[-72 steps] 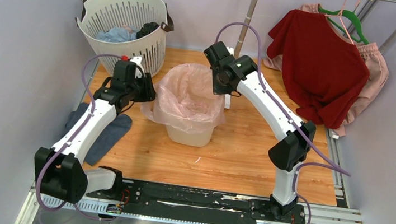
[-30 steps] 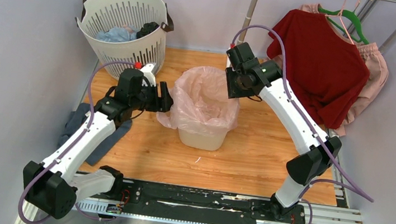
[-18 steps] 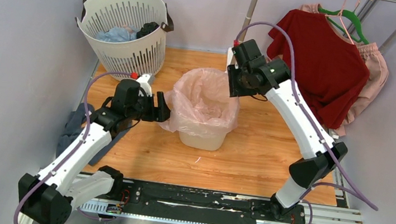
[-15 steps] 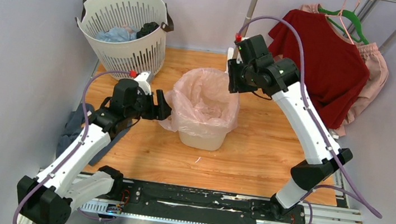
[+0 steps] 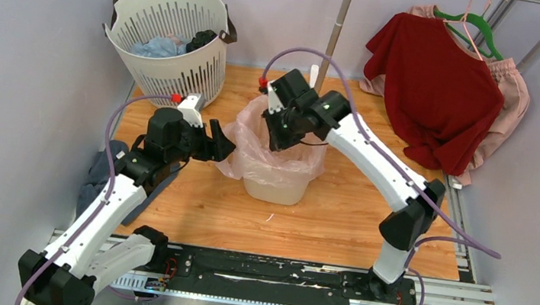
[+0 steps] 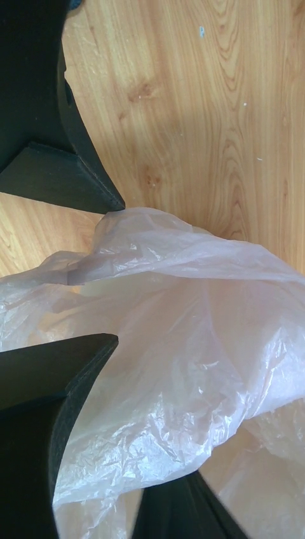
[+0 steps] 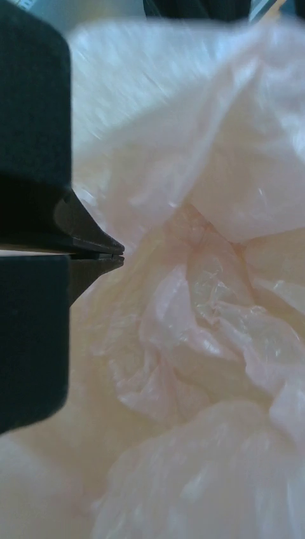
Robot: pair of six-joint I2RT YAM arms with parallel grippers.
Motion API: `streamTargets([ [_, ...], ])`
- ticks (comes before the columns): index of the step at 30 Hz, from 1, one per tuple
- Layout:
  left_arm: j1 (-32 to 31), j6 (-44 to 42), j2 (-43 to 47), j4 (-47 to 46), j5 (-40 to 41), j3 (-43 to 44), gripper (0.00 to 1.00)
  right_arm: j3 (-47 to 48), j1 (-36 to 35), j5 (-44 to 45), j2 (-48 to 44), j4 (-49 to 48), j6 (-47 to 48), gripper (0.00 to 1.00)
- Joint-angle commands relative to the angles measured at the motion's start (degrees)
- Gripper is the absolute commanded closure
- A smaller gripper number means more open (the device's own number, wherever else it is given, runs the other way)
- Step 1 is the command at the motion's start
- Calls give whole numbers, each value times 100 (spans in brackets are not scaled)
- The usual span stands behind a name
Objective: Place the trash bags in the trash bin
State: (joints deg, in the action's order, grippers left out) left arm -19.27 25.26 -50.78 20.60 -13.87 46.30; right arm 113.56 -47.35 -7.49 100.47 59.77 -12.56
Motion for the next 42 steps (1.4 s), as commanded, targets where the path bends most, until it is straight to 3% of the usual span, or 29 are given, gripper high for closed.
streamTargets([
  [1,-24,-12,7,-94,42,-65,27,-583,-213,-276,337,-635,33,100],
  [16,-24,-157,691,854,243,520,26,-1736,-283,160,817,-993,78,100],
  [31,-24,-257,713,882,893,100,31,-2000,-279,163,733,-1041,115,100],
  [37,-24,-223,627,725,999,63,60,-2045,-275,216,694,-1019,139,100],
  [42,-24,-191,658,577,1229,-65,73,-2116,-264,217,667,-1020,157,100],
])
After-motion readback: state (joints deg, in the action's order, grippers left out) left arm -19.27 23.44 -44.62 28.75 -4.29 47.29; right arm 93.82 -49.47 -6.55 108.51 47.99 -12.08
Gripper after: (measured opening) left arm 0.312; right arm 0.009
